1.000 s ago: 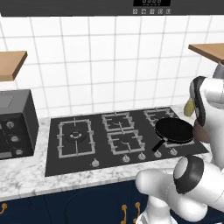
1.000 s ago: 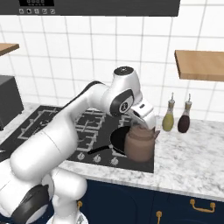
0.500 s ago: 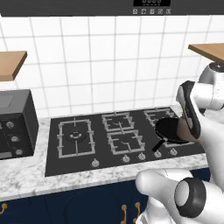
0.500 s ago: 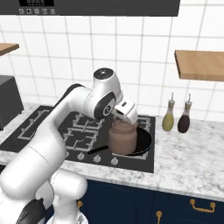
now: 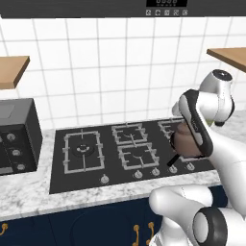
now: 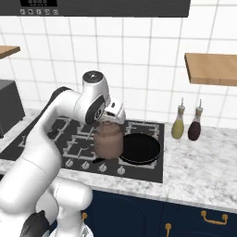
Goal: Pick the kettle from the counter and place it on a stove burner. Then turn the burner on.
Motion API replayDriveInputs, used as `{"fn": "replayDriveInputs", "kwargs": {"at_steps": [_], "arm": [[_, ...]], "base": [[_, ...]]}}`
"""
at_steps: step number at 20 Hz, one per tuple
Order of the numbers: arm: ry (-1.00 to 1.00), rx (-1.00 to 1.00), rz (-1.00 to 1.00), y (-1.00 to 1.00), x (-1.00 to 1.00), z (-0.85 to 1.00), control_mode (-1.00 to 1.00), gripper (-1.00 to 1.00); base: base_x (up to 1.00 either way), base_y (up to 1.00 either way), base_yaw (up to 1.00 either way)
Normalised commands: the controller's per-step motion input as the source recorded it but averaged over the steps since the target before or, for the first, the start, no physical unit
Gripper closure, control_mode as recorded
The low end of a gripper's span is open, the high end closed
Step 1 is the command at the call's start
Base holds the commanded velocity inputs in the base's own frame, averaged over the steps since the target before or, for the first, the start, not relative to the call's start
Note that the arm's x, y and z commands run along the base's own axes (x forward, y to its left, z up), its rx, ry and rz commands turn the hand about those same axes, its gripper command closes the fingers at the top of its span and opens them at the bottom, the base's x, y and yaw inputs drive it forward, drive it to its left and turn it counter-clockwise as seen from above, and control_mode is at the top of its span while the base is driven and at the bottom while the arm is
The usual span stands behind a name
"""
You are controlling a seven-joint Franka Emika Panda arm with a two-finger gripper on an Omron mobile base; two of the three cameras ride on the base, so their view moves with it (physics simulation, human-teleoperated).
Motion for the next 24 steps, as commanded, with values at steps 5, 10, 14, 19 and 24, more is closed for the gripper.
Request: {"fn": "replayDriveInputs", "kwargs": {"at_steps": [5,10,14,19,24], "arm": [[0.0,-0.06,0.14,0.39,-0.03,0.08,-1.0,1.0],[0.0,0.0,0.05,0.51,0.0,0.15,-1.0,1.0],[0.0,0.0,0.0,0.43,0.01,0.13,-1.0,1.0],[-0.01,0.0,0.0,0.32,0.02,0.16,-1.0,1.0],[-0.02,0.0,0.0,0.35,0.17,0.09,-1.0,1.0]], "base": [[0.0,0.0,0.0],[0.0,0.0,0.0],[0.0,0.0,0.0],[0.0,0.0,0.0],[0.0,0.0,0.0]]}}
